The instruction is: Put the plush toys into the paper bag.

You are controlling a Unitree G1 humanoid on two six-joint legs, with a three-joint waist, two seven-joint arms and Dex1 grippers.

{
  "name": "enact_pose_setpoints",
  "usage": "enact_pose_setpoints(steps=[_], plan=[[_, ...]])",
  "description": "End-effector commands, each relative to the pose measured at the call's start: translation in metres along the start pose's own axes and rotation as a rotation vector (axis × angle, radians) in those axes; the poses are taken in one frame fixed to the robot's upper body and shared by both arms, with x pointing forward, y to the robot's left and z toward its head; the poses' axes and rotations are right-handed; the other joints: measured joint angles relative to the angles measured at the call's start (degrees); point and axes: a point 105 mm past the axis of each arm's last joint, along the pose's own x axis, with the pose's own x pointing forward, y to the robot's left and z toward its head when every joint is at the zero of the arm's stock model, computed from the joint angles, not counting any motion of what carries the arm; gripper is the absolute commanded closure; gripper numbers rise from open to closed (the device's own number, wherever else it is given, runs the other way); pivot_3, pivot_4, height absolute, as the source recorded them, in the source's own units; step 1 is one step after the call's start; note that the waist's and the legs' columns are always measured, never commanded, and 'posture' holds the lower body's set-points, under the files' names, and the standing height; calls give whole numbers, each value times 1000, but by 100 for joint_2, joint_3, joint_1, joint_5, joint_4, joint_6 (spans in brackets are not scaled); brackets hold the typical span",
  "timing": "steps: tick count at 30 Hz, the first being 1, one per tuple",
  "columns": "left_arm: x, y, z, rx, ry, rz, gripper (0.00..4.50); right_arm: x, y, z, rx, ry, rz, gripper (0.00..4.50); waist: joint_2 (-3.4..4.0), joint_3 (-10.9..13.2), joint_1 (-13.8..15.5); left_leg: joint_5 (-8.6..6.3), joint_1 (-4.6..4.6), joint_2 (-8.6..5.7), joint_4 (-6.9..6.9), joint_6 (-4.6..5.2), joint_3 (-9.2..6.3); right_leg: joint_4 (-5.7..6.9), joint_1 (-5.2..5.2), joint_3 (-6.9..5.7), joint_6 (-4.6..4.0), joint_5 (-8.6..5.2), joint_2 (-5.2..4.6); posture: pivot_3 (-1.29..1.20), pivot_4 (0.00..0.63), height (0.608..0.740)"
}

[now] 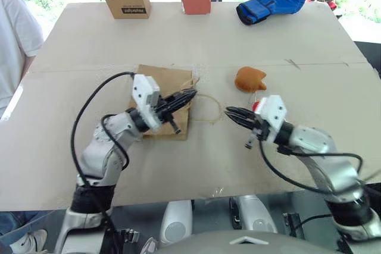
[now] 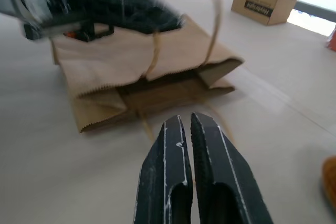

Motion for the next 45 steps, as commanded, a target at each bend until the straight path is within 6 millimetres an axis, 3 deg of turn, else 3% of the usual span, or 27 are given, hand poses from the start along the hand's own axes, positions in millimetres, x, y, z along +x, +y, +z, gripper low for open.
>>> enact_pose_setpoints(steps=[1,4,9,14,18,23,30,32,35,36,37,39,40,42,44,45], plan=[[12,-19,25,-10,-74,-127,4500,32,3,-7,-16,9,70,4477,2,1,-31,0,2,1,0,0,0,1,0,1,0,0,3,0,150,740],[12,-18,35,-18,-92,-148,4500,50,5,-22,-13,38,124,4477,2,2,-40,-1,-2,2,-3,1,-8,2,0,-1,0,0,6,0,150,740],[9,-20,44,-9,-88,-168,4500,85,16,-30,66,10,230,4477,6,4,-95,-1,-5,2,-4,1,-12,3,-1,-5,0,0,7,0,150,740],[5,4,60,79,-109,-13,4500,111,45,-35,138,-15,344,4477,7,4,-118,-1,-3,2,-4,0,-18,6,-1,-8,0,0,10,0,150,740],[-3,32,74,193,-130,195,4500,128,50,-37,137,-23,253,4477,10,6,-115,0,-4,2,-5,-1,-27,11,-1,-13,0,0,12,0,150,740],[-12,44,100,257,-251,303,4500,145,52,-44,109,9,118,4477,9,5,-117,1,-1,2,-4,-4,-29,19,-2,-14,0,0,12,0,150,740],[-25,36,101,172,-275,273,4500,156,46,-32,-24,-10,22,4477,9,5,-120,7,15,2,-3,-14,-34,47,-1,-11,-1,-1,15,0,150,740],[-33,33,95,155,-251,237,4500,155,47,-22,14,-24,115,4477,9,5,-122,8,19,2,-3,-16,-34,53,-1,-9,-2,-1,15,0,150,740],[-43,36,84,163,-199,222,4500,147,33,1,52,-84,141,4477,16,10,-140,8,28,2,-4,-16,-40,63,0,-3,-4,-3,24,0,150,740],[-44,38,82,163,-193,221,4500,143,29,5,45,-90,137,3922,16,11,-131,8,27,2,-6,-16,-42,63,-1,-4,-5,-3,25,0,150,740],[-45,39,81,162,-192,220,4500,140,26,7,39,-90,137,3743,16,11,-119,8,27,2,-8,-16,-44,63,-2,-5,-6,-4,25,0,150,740],[-45,42,78,162,-190,219,4500,127,20,16,38,-103,145,2716,18,12,-107,8,25,2,-8,-16,-46,61,-1,-9,-7,-4,25,0,150,740],[-45,43,76,162,-190,218,4500,116,13,23,25,-124,121,2450,19,13,-92,8,25,2,-8,-16,-46,60,-1,-8,-7,-4,25,0,150,740],[-42,43,72,158,-191,214,4500,87,-11,40,40,-184,-2,1496,20,13,-82,8,21,1,-7,-16,-46,56,-2,-8,-7,-4,24,0,150,740],[-41,43,70,156,-193,211,4500,71,-19,46,62,-195,-57,425,20,13,-74,7,15,1,-8,-16,-47,51,-4,-10,-6,-4,23,0,150,740],[-39,41,67,153,-194,204,4500,51,-23,46,33,-186,-75,88,20,13,-77,8,15,1,-8,-16,-47,49,-4,-9,-6,-4,23,0,150,740]])
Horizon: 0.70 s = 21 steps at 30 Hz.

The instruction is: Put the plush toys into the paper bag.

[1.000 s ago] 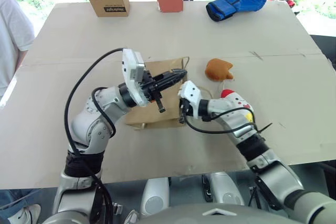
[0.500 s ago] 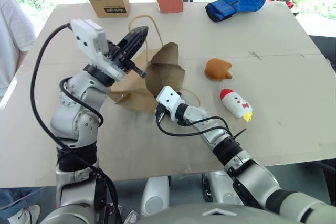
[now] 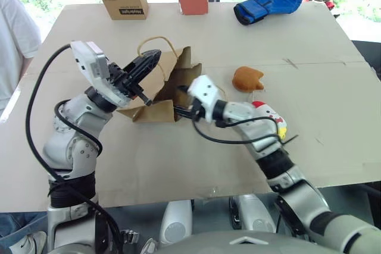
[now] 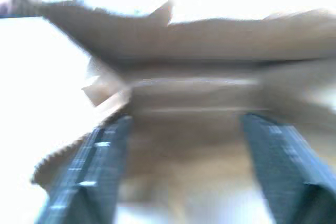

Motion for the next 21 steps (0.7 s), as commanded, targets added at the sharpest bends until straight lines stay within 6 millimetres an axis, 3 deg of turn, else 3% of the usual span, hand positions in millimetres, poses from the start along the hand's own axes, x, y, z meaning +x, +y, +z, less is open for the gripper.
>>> enact_pose_setpoints(steps=[1,5,9,14,17,18,21], plan=[[5,-7,4,28,-35,-33,4500,-50,-15,34,-27,-55,-76,32,3,2,19,0,-1,0,0,0,0,-1,-1,0,0,0,0,0,150,740],[7,-11,2,27,-39,-51,4500,-106,-39,34,-49,115,-281,32,8,5,5,0,-7,0,-4,0,0,-11,-2,0,0,0,-1,0,150,740],[11,-12,4,24,-48,-62,4500,-153,-45,0,-39,419,-360,32,8,4,-20,0,-4,0,-5,0,2,-14,-3,3,-3,-2,0,0,150,740],[18,-20,1,4,-46,-114,4500,-170,-38,-42,50,607,-348,32,7,4,-54,0,-10,0,-6,2,7,-32,-2,9,-1,-2,0,0,150,740],[20,-24,1,-4,-50,-145,4500,-177,-43,-58,54,638,-377,1347,7,4,-50,0,-9,-1,-3,2,8,-34,-2,12,5,-4,0,0,150,740],[21,-25,2,-10,-52,-155,4500,-180,-46,-61,60,634,-400,1978,7,4,-46,0,-10,-1,-3,2,8,-35,-2,11,8,-5,0,0,150,740],[22,-27,5,-16,-56,-171,4500,-179,-51,-54,12,582,-407,3232,6,3,-42,-1,-18,-2,-3,3,5,-47,-2,11,14,-7,1,0,150,740]])
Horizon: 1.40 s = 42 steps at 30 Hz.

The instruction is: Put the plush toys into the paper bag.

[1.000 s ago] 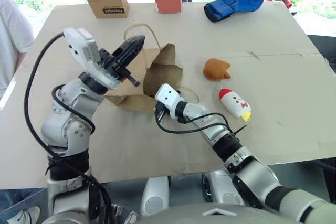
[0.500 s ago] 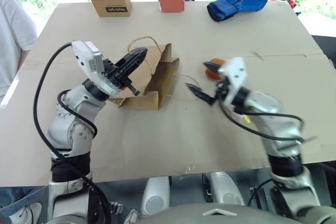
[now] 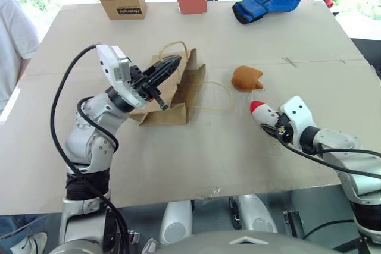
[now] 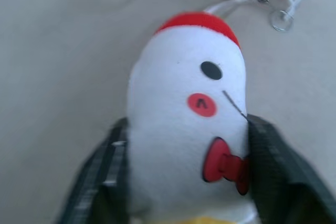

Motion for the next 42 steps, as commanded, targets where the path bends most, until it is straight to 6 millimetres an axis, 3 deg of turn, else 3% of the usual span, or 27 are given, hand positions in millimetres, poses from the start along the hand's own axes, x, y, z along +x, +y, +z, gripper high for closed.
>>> enact_pose_setpoints(steps=[1,3,9,15,20,25,29,32,35,37,42], plan=[[4,-3,14,19,-42,-35,4500,-5,-6,13,-41,-104,-26,3622,0,0,2,0,-1,0,0,0,0,-3,0,0,0,0,0,0,150,740],[6,-4,17,3,-55,-43,4500,-19,3,35,-101,-246,44,4457,1,1,5,0,-5,0,0,0,-1,-7,0,0,2,0,1,0,150,740],[7,-9,17,-32,-56,-77,4500,-54,35,81,-38,-447,328,4488,4,3,-2,-1,-10,-1,-1,1,-6,-10,1,-2,5,0,2,0,150,740],[9,-12,20,-47,-57,-113,4500,-60,54,112,-70,-502,484,4488,4,3,7,0,-11,-1,0,1,-9,-11,2,-4,3,0,3,0,150,740],[9,-15,25,-69,-79,-138,4500,-25,58,120,-218,-440,468,4488,5,3,-5,0,-10,-1,0,1,-10,-12,1,-4,-1,2,3,0,150,740],[12,-26,27,-96,-90,-183,4500,40,66,112,-482,-342,442,4488,5,4,-8,0,-14,-1,-3,1,-10,-16,-2,-5,-10,7,3,0,150,740],[12,-34,23,-101,-76,-207,4500,69,82,139,-528,-413,493,4488,7,5,-16,0,-14,-1,-6,1,-11,-14,-4,-5,-11,9,5,0,150,740],[11,-38,20,-108,-72,-206,4500,83,101,148,-577,-432,585,4488,9,7,-15,0,-15,0,-9,1,-14,-15,-6,-9,-11,9,5,0,150,740],[9,-39,15,-103,-58,-201,4500,89,120,151,-622,-450,681,3420,7,6,17,0,-15,0,-14,1,-20,-15,-3,-16,-11,9,5,0,150,740],[5,-37,14,-98,-54,-182,4500,88,125,148,-633,-457,718,2434,9,7,35,-1,-17,0,-14,1,-25,-15,-3,-23,-11,9,5,0,150,740],[-5,-33,10,-76,-39,-136,4500,75,123,133,-616,-444,778,293,10,7,42,0,-16,-1,-13,0,-25,-12,-2,-24,-12,9,4,0,150,740]])
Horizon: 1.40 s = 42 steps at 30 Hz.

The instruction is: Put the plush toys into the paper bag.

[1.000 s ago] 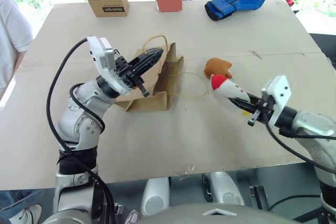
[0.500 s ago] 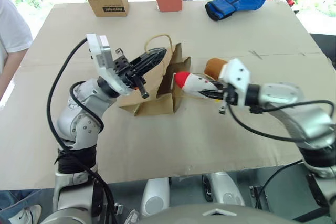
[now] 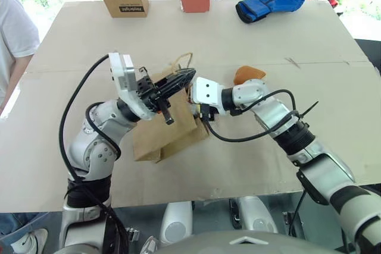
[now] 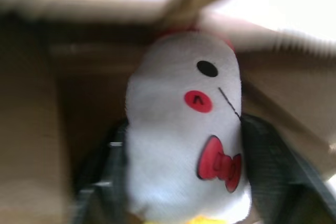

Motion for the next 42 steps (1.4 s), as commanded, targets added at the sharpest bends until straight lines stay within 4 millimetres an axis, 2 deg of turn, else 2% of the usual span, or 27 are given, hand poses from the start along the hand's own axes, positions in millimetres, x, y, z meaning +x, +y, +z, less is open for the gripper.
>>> enact_pose_setpoints(steps=[1,4,8,10,13,16,20,23,24,27,28,29,30,33,35,38,42], plan=[[-6,-3,13,81,-24,9,4500,-16,4,10,-17,-43,-3,293,1,0,0,0,1,0,0,0,-1,1,0,0,0,0,0,0,150,740],[-10,-2,14,119,-12,25,4500,-54,0,12,91,-63,-91,293,2,1,18,0,0,0,0,0,0,0,0,0,0,0,0,0,150,740],[-12,2,17,155,-12,37,4500,-90,-17,16,178,-68,-259,293,5,3,36,0,1,0,2,0,1,0,1,1,0,0,-1,0,150,740],[-12,3,18,175,-7,30,4500,-108,-31,11,223,-48,-380,293,4,2,23,0,6,0,2,0,1,2,1,1,-1,-1,1,0,150,740],[-11,4,20,184,-6,26,4500,-126,-53,-13,263,63,-552,293,4,2,10,0,5,0,2,0,3,0,1,2,-1,-1,1,0,150,740],[-11,5,21,185,-9,29,4500,-129,-72,-44,304,205,-671,293,4,3,-15,0,3,0,2,0,6,-2,1,6,-1,-1,0,0,150,740],[-10,5,21,186,-12,31,4500,-120,-84,-80,366,327,-718,293,5,3,-58,0,3,0,0,0,6,-1,-1,8,-1,0,1,0,150,740],[-8,3,23,190,-16,27,4500,-117,-86,-99,342,395,-716,1164,5,3,-58,0,2,0,-4,1,6,-3,-2,8,-2,0,2,0,150,740],[-8,3,24,191,-16,26,4500,-117,-87,-99,332,393,-716,1672,5,3,-40,-1,1,0,-5,1,6,-4,-2,8,-2,0,1,0,150,740],[-8,2,25,186,-23,32,4500,-120,-84,-93,321,348,-686,2990,5,3,-24,-1,-1,-1,-2,1,6,-4,0,7,-1,0,-1,0,150,740],[-7,0,25,184,-26,28,4500,-121,-83,-89,306,322,-671,3598,5,3,-23,0,0,-2,-1,1,6,-3,0,7,0,0,-1,0,150,740],[-6,-2,25,180,-29,20,4500,-122,-80,-82,298,279,-651,4158,5,3,-19,0,0,-2,0,1,6,-3,0,8,0,0,-1,0,150,740],[-3,-4,24,176,-31,5,4500,-121,-77,-68,272,206,-613,4390,6,3,-6,0,1,-2,0,1,6,-2,1,7,0,0,-1,0,150,740],[3,-8,25,168,-41,-25,4500,-110,-64,-9,235,-64,-481,4474,9,6,-23,0,-2,-1,-1,1,5,-4,1,7,0,0,-1,0,150,740],[8,-8,26,164,-53,-38,4500,-96,-51,14,201,-130,-396,4474,20,12,-78,-1,0,0,-2,1,4,-2,0,7,0,0,1,0,150,740],[17,-7,30,151,-84,-61,4500,-62,-23,32,190,-178,-230,4474,20,12,-68,0,7,2,-3,1,0,7,1,6,0,0,7,0,150,740],[30,-10,31,144,-111,-108,4500,-32,3,35,208,-177,-79,4474,19,12,-29,0,4,2,1,1,1,5,2,5,0,0,6,0,150,740]])
